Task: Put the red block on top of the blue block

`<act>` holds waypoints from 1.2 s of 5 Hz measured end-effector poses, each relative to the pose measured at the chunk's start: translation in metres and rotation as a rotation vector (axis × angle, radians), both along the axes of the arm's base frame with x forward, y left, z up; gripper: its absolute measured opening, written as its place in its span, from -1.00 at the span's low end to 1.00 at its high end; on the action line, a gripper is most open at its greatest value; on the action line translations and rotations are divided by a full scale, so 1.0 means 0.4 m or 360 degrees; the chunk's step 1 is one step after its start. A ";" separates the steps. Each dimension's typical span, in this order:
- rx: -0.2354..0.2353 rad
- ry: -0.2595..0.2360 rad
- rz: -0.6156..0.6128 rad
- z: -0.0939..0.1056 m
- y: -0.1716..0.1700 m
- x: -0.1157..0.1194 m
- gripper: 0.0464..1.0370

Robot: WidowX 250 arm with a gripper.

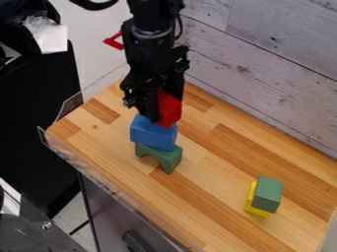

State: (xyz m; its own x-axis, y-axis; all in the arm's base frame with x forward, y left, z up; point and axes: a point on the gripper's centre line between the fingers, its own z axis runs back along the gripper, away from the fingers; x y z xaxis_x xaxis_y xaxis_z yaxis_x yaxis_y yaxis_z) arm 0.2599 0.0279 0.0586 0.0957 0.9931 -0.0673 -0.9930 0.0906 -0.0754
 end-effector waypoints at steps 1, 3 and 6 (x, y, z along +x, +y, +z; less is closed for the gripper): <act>0.0020 0.0033 -0.0004 -0.013 -0.003 -0.002 0.08; 0.0011 0.0052 0.0036 -0.044 -0.005 0.004 0.08; 0.0000 0.0061 0.0056 -0.053 -0.017 0.006 0.16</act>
